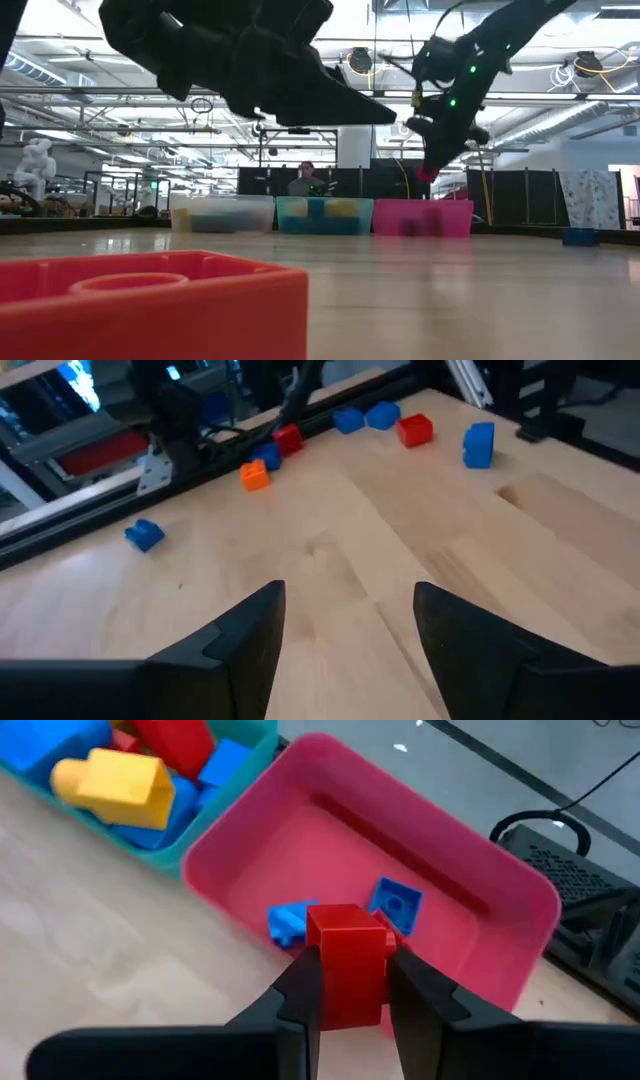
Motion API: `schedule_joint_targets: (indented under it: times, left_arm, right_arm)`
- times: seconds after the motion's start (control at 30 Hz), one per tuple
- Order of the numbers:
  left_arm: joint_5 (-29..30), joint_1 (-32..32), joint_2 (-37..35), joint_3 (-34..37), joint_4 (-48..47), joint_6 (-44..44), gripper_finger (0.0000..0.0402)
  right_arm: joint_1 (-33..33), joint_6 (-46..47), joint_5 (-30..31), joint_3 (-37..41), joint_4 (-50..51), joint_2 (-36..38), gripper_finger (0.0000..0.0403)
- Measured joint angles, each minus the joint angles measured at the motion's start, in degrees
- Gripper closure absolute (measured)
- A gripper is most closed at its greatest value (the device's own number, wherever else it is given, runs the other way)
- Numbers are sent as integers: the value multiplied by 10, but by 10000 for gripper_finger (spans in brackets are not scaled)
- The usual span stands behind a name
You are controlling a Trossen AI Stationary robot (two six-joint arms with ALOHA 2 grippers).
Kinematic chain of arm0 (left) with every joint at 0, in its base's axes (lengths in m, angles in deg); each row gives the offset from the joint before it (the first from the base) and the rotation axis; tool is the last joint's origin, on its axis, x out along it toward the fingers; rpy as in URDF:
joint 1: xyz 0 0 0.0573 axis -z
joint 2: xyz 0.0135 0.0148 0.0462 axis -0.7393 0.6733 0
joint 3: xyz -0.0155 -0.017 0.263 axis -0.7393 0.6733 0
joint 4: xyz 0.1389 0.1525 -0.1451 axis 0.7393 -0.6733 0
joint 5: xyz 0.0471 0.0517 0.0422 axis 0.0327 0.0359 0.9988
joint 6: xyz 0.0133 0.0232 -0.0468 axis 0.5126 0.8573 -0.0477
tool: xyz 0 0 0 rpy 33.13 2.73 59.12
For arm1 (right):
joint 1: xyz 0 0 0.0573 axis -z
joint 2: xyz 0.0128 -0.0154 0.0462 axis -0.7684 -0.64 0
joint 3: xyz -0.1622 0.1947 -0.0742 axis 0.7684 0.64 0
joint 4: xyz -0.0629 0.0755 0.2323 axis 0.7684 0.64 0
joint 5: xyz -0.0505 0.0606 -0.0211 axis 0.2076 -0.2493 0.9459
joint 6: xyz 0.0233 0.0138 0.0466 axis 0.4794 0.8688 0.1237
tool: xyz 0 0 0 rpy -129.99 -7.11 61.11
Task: Sort blocks by size
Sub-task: Put the red 4 stud game piece into the red bin
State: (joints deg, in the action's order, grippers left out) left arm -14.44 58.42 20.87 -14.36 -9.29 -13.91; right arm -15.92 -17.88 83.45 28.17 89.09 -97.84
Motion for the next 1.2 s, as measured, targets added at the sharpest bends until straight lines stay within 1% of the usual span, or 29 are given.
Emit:
schedule_joint_targets:
  times: [0.23,0.33,0.93,1.07,1.2]
  left_arm:
    - [3,-2,18,-2,19,-2,180]
    - [3,-2,18,-2,19,-3,180]
    - [5,-6,18,-2,18,-19,180]
    - [12,-6,18,-3,18,-19,180]
    - [67,-6,18,-3,17,-39,180]
  right_arm:
    - [17,-9,-40,0,-41,-59,331]
    - [19,-13,-42,0,-61,-73,331]
    - [56,-18,-40,0,-92,-75,319]
    - [56,-18,-39,0,-91,-75,296]
    - [55,-22,-39,0,-91,-75,253]
